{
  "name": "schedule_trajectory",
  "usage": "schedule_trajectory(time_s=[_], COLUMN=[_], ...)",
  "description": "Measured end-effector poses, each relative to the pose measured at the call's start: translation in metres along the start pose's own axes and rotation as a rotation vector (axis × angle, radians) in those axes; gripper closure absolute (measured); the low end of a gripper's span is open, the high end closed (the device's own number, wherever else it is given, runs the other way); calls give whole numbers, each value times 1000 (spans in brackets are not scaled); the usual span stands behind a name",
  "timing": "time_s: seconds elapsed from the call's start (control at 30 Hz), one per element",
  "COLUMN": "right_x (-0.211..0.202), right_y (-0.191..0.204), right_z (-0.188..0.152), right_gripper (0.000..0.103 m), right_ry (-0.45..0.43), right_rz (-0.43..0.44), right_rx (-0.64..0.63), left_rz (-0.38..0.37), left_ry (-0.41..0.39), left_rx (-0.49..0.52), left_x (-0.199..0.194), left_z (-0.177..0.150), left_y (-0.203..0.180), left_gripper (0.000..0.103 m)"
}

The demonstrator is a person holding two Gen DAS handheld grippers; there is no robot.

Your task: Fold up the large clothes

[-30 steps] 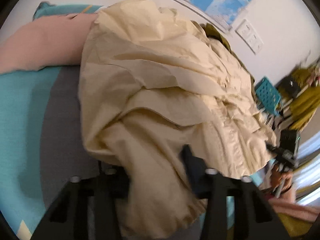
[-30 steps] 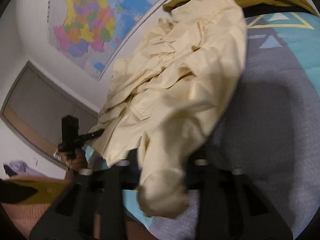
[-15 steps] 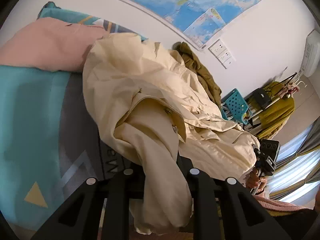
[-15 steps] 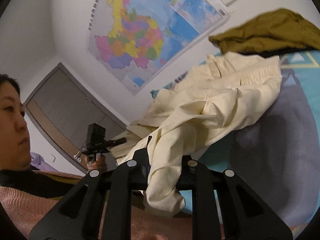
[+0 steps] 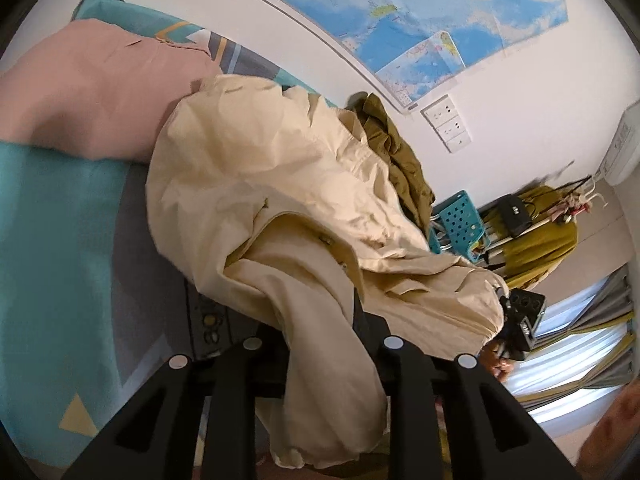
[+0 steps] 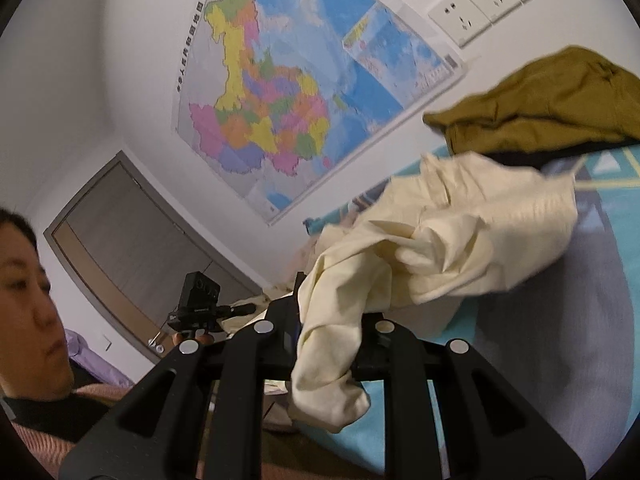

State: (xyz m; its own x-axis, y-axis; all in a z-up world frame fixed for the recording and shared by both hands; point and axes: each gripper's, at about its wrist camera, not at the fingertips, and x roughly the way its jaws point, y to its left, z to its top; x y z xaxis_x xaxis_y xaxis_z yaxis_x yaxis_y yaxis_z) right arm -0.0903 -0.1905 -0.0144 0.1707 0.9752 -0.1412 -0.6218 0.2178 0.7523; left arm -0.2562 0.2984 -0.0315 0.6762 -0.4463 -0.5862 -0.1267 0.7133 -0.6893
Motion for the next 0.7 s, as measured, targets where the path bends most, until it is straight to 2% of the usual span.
schedule_trajectory(time_s=[0.27,0.5,0.7], right_x=[26,61,96], right_y=[-20,-52,-93], right_z=[60,108,141], right_gripper=[86,86,85], right_ry=[-43,-40,-17], right_rz=[6,-50,-110], right_rx=[37,97,176], left_rz=[29,71,111], left_ry=[-2,0,39], left_rx=[13,-9,-58], left_x=[-2,14,39], left_z=[62,130,176], left_y=[-21,-21,-12], left_gripper=[79,78,78])
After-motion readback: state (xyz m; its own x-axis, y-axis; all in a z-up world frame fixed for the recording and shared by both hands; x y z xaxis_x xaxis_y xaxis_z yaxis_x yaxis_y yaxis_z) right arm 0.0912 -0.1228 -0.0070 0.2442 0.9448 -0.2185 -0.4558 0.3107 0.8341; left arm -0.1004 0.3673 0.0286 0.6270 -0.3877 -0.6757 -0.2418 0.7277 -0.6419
